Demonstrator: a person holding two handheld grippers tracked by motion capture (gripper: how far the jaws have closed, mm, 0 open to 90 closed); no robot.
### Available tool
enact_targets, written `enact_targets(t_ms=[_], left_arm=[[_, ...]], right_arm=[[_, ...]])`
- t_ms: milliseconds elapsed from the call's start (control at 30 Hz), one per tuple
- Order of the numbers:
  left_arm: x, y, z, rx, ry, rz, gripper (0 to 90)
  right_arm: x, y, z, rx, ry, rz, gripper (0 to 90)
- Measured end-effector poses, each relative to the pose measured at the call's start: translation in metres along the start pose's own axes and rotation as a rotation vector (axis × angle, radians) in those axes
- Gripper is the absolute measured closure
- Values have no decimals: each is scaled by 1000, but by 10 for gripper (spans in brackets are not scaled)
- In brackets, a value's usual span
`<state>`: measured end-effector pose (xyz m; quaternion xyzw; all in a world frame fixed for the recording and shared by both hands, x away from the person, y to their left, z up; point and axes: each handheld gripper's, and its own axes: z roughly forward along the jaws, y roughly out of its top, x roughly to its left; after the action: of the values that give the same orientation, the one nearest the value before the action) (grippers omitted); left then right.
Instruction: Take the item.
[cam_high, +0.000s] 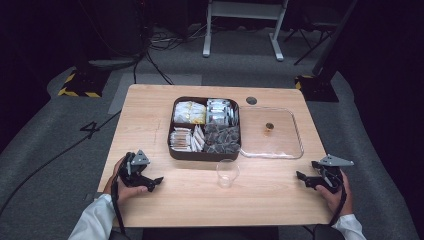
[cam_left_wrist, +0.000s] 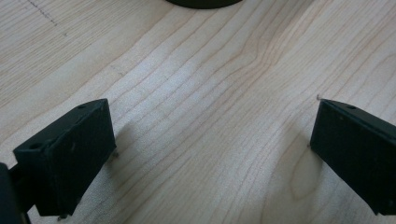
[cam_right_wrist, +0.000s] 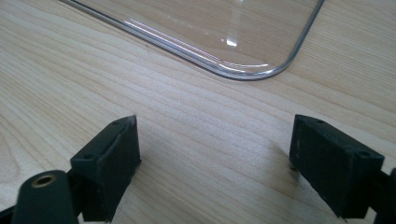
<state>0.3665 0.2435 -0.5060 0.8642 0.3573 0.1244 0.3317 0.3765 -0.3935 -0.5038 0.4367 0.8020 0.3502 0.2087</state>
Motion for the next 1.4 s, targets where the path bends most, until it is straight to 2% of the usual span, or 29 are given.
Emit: enact_targets(t_ms=[300, 333, 367, 400, 433, 500, 533, 567, 633, 733, 800, 867, 967, 1200, 1400], left_arm=[[2, -1, -3, 2, -2, 4, 22], [4, -1, -5, 0, -2, 3, 55], [7, 0, -9, -11, -8, 10, 217], [7, 0, -9, -11, -8, 10, 255], [9, 2, -11, -15, -21, 24, 255], [10, 7, -15, -29, 2, 31, 176], [11, 9, -16, -32, -11, 29, 176], [12, 11, -19, -34, -10, 40, 236], [14, 16, -24, -42, 19, 53, 242], [18, 23, -31, -66, 13, 47, 238], [21, 29, -36, -71, 43, 56, 245], [22, 33, -39, -88, 51, 53, 257], [24, 39, -41, -93, 52, 54, 275], [31, 58, -46, -135, 49, 71, 240], [38, 76, -49, -166, 49, 67, 250]], right_arm=[[1, 0, 0, -2, -6, -9, 165], [1, 0, 0, -2, -5, -10, 165], [1, 0, 0, -2, -5, -9, 165], [1, 0, 0, -2, -5, -9, 165], [1, 0, 0, -2, -5, -10, 165], [2, 0, -1, -5, -11, -16, 165], [2, 0, -1, -5, -11, -16, 165], [2, 0, -1, -5, -11, -17, 165], [2, 0, -1, -5, -11, -16, 165], [2, 0, -1, -6, -12, -19, 165], [2, 0, -1, -5, -10, -21, 165], [2, 0, -1, -6, -10, -22, 165], [2, 0, -1, -6, -9, -23, 165], [3, 0, -1, -6, -11, -26, 164], [3, 0, -1, -8, -12, -28, 165]])
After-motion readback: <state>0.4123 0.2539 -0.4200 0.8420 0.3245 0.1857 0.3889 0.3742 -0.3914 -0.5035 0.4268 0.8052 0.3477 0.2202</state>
